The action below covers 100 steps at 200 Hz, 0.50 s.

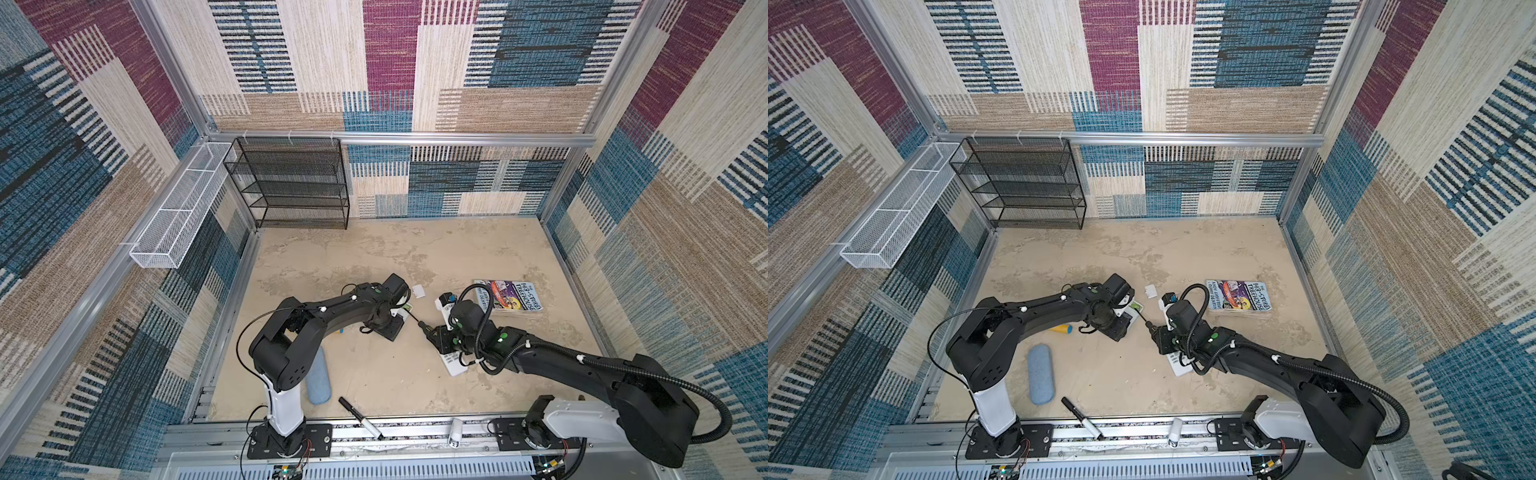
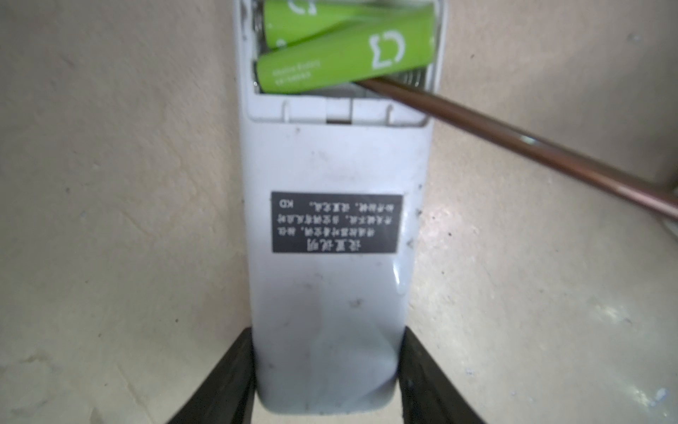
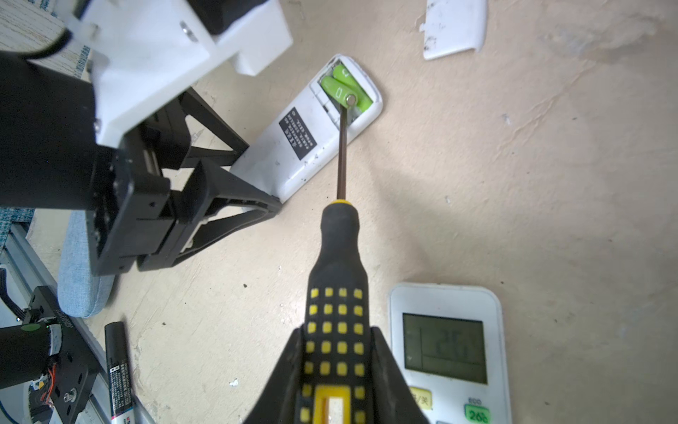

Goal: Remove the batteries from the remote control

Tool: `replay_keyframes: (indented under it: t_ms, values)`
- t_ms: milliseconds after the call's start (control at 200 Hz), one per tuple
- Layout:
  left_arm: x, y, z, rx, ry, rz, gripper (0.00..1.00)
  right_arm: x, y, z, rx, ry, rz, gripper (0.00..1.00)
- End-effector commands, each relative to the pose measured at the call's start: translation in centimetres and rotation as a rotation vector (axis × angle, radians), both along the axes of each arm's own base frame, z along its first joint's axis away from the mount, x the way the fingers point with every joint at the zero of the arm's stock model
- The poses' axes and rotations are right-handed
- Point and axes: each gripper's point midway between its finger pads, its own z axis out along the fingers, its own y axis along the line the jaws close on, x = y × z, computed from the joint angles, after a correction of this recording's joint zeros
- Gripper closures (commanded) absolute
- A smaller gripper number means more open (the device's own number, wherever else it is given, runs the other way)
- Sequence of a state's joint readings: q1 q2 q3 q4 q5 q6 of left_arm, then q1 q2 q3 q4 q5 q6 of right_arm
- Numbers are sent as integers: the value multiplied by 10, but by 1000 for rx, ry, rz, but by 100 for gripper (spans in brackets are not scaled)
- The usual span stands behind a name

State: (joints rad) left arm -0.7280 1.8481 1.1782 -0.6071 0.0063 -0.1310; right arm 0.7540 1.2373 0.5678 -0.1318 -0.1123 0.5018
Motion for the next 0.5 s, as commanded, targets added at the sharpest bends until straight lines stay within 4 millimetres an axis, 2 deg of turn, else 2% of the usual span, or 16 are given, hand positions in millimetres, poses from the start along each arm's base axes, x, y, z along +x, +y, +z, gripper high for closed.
replay_keyframes:
  t_ms: [0,496]
  values:
    - [-39,15,-8,62,164,-29,48,1,4,10,59,-21,-16,100]
    - [-48,16,-7,68,191,-40,48,-1,-4,16,71,-46,-39,100]
